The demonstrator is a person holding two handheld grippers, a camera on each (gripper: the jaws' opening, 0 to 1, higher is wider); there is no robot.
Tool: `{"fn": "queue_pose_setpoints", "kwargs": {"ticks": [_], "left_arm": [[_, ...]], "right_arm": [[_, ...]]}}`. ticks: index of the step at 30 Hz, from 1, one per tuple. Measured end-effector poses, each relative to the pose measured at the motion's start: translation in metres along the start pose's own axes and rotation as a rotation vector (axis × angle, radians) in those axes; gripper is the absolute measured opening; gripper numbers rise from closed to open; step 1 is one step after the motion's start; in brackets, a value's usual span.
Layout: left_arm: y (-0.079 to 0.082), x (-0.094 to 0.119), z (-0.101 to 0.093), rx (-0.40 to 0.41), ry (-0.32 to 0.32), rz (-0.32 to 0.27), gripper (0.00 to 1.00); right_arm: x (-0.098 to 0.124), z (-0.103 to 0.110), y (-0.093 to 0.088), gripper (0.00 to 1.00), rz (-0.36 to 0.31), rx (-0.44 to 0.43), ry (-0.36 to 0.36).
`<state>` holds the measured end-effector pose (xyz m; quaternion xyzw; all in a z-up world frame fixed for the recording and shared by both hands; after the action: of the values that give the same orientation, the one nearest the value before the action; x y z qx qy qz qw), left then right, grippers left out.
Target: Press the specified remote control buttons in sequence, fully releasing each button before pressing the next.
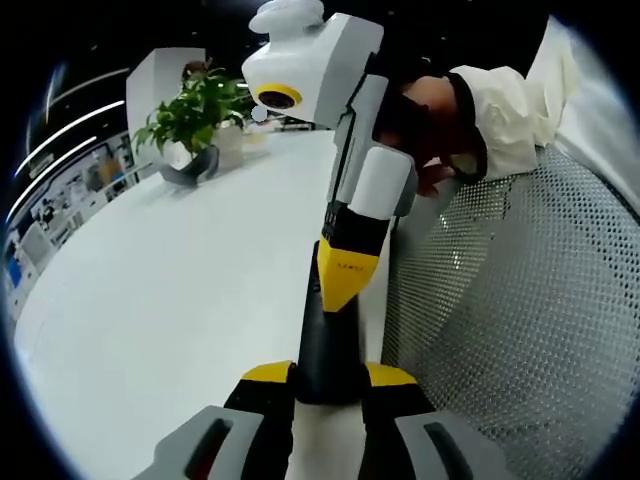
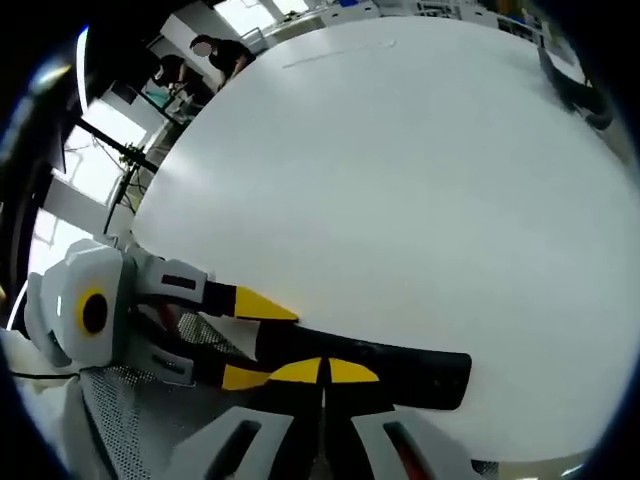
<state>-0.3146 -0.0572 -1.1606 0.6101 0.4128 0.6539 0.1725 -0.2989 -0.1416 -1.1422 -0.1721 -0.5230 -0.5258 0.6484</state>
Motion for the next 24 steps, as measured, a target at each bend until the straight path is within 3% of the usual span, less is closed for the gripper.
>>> {"fn": "queue_pose_setpoints", "kwargs": {"ticks": [10,24], "left_arm": [[-0.0001,-0.0001,-0.0003,0.003,-0.001,-0.003,0.25],[-0.0002,-0.0005,-0.0002,0.001,0.0,-0.004,0.25]], "right_arm": [[-0.0019,0.0031,-0.0009,0.0,0.0,0.046,-0.01],[-0.0021,0.0008,-0.0012,0.0,-0.011,-0.004,0.005]]}}
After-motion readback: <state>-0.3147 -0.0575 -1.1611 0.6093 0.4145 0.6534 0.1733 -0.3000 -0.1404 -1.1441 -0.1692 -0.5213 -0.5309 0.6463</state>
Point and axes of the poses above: the point that each gripper's makers call its tool centre point, and the gripper's own axes: x roughly backward along the fingers, z roughly to its left, y roughly out of its top, the point moved 5 cm from there along x, roughly backward along the fingers, and after that the axes turned 6 degrees about x, right-handed, at the moved point
